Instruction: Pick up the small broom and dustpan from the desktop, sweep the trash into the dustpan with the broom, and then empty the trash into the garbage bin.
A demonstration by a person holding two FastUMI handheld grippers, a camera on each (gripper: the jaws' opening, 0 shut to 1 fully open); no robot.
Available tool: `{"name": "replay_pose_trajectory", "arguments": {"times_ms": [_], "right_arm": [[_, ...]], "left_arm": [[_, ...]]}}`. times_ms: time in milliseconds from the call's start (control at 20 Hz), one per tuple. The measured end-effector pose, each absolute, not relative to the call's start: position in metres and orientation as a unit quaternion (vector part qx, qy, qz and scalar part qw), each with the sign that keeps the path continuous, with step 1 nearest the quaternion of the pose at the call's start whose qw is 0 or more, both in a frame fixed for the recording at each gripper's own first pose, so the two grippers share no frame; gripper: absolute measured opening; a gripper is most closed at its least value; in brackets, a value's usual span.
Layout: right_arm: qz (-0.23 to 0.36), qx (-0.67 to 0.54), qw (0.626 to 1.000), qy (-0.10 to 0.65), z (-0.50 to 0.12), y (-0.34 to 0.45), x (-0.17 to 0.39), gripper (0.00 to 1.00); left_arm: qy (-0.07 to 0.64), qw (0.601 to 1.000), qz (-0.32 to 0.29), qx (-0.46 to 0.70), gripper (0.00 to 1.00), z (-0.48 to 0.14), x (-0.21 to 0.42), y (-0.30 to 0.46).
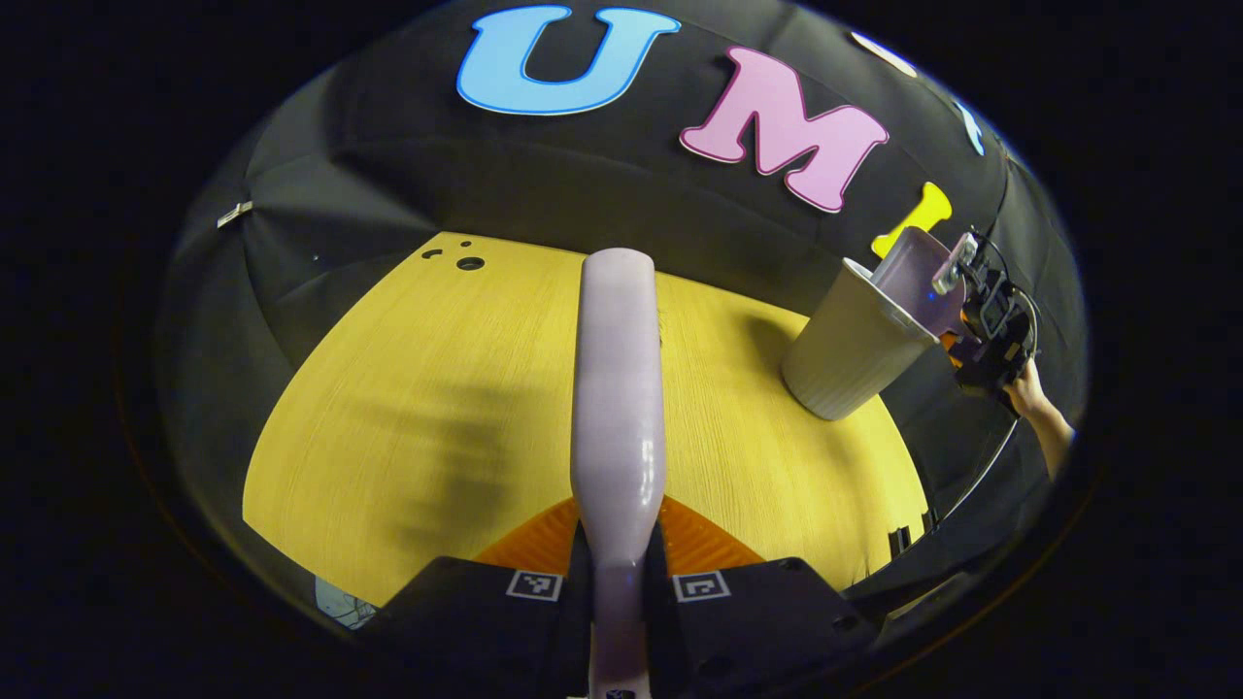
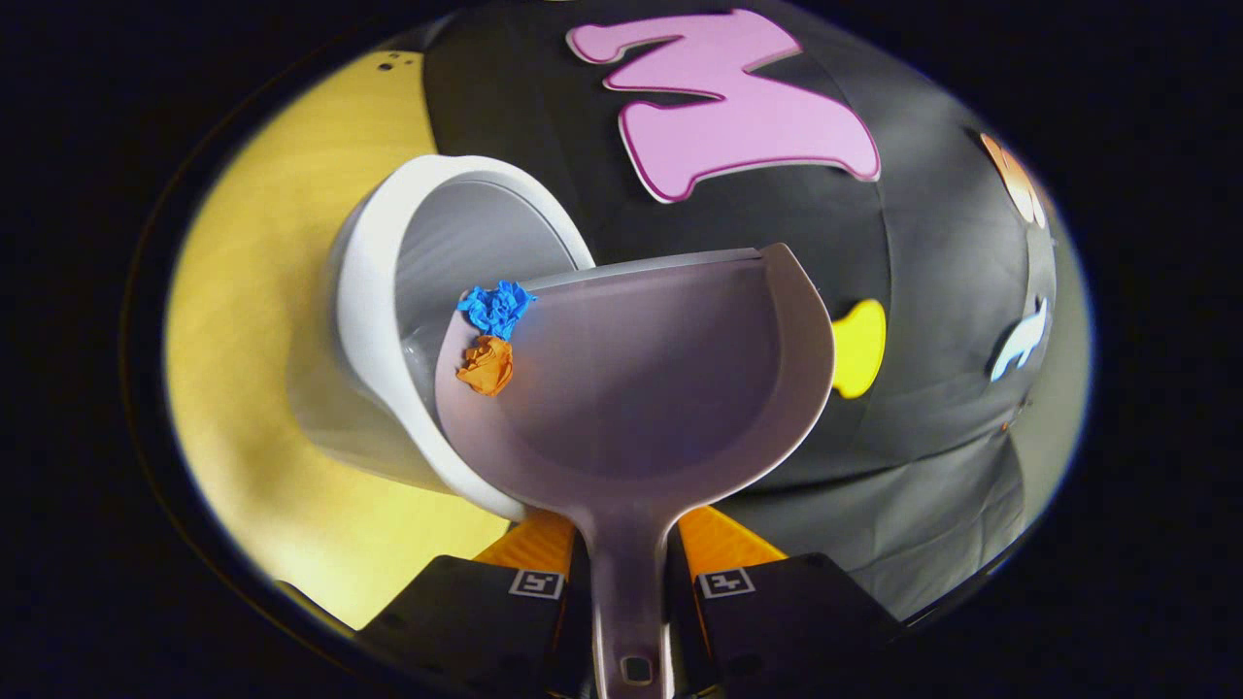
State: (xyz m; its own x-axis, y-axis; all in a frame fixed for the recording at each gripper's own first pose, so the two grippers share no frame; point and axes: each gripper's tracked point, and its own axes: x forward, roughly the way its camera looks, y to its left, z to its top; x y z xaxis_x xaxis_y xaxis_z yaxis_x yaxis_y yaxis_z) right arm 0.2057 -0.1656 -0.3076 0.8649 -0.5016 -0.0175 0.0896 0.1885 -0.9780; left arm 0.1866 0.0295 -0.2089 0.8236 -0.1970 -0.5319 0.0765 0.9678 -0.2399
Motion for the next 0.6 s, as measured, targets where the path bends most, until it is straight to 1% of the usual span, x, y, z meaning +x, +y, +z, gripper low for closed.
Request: {"name": "replay_pose_trajectory", "arguments": {"times_ms": [100, 150, 200, 250, 300, 350, 500, 600], "right_arm": [[-0.196, -0.637, 0.731, 0.150, -0.3022, -0.1597, 0.2045, 0.35], [-0.196, -0.645, 0.724, 0.146, -0.3017, -0.1598, 0.2031, 0.35], [-0.197, -0.653, 0.717, 0.143, -0.3011, -0.1608, 0.2028, 0.35], [-0.198, -0.661, 0.710, 0.140, -0.3004, -0.1607, 0.2025, 0.35], [-0.199, -0.671, 0.701, 0.138, -0.3006, -0.1598, 0.2044, 0.35], [-0.199, -0.680, 0.693, 0.135, -0.2993, -0.1591, 0.2040, 0.35], [-0.200, -0.706, 0.668, 0.125, -0.2972, -0.1562, 0.2043, 0.35], [-0.201, -0.710, 0.664, 0.122, -0.2964, -0.1564, 0.2038, 0.35]], "left_arm": [[0.290, 0.948, -0.067, -0.109, 0.27, -0.2097, 0.1864, 0.0315], [0.292, 0.948, -0.066, -0.109, 0.30, -0.2104, 0.1870, 0.0320], [0.293, 0.948, -0.066, -0.109, 0.31, -0.2106, 0.1881, 0.0317], [0.294, 0.948, -0.065, -0.107, 0.27, -0.2101, 0.1893, 0.0319], [0.294, 0.948, -0.066, -0.105, 0.31, -0.2102, 0.1903, 0.0320], [0.294, 0.948, -0.066, -0.104, 0.28, -0.2098, 0.1911, 0.0314], [0.295, 0.947, -0.070, -0.102, 0.27, -0.2106, 0.1924, 0.0293], [0.296, 0.947, -0.071, -0.099, 0.27, -0.2109, 0.1936, 0.0276]]}}
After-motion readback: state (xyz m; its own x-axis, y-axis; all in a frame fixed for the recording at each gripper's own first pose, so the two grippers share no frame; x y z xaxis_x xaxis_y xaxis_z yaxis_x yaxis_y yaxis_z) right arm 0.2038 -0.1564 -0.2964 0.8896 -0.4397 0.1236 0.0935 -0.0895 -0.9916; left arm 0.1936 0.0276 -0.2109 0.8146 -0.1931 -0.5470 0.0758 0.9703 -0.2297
